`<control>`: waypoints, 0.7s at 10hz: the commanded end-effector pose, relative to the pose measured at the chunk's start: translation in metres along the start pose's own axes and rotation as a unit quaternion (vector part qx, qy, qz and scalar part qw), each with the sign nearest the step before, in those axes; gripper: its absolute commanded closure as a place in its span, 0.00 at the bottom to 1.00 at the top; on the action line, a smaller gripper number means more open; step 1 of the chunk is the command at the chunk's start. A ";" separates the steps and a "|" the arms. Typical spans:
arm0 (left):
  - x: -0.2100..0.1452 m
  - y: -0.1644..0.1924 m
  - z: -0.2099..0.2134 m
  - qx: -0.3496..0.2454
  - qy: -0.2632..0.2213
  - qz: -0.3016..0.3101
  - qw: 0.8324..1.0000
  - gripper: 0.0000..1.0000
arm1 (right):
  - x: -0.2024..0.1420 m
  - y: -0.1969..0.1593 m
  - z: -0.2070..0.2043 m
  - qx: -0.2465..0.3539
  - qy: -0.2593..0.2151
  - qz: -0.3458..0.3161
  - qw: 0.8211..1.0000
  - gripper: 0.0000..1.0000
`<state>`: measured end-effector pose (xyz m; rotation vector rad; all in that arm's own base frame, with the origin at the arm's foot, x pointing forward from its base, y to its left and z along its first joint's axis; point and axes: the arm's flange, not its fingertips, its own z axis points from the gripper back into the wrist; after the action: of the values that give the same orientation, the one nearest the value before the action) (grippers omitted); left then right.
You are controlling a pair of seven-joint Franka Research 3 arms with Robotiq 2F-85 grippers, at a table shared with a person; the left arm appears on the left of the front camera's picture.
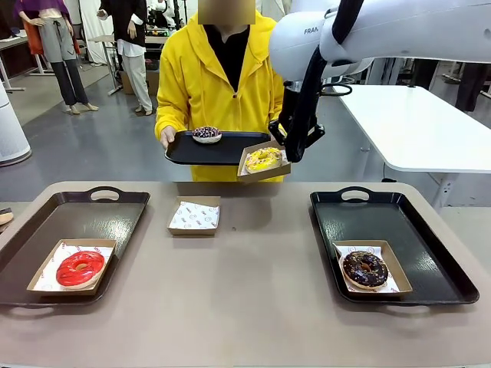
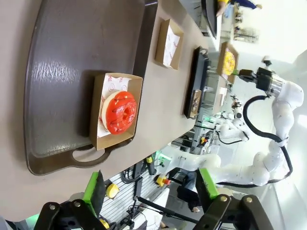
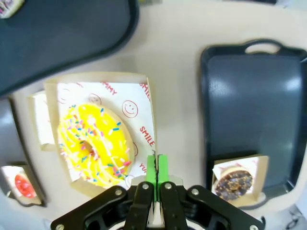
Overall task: Individually package the donuts and arrange them on the tray.
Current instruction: Place the picked Paper togo box on the Handle tray while simultaneously picking up another Paper togo box from the table with the other hand.
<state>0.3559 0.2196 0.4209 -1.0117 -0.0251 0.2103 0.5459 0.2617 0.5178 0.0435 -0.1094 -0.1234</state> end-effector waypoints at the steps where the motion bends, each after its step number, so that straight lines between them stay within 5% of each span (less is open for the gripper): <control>1: 0.012 -0.062 -0.012 0.089 0.023 -0.011 0.996 0.01 | -0.023 -0.066 0.021 -0.008 -0.024 0.002 1.000 0.99; 4: 0.046 -0.145 -0.058 0.210 0.065 -0.021 0.975 0.01 | -0.029 -0.160 0.013 0.001 -0.017 -0.017 1.000 0.99; 7: 0.079 -0.197 -0.133 0.295 0.069 -0.017 0.953 0.01 | -0.019 -0.214 -0.014 0.021 -0.038 -0.016 0.999 0.99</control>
<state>0.4632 0.0286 0.5159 -0.5093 0.1230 0.0838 0.5012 0.0513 0.5024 0.0434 -0.1583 -0.1916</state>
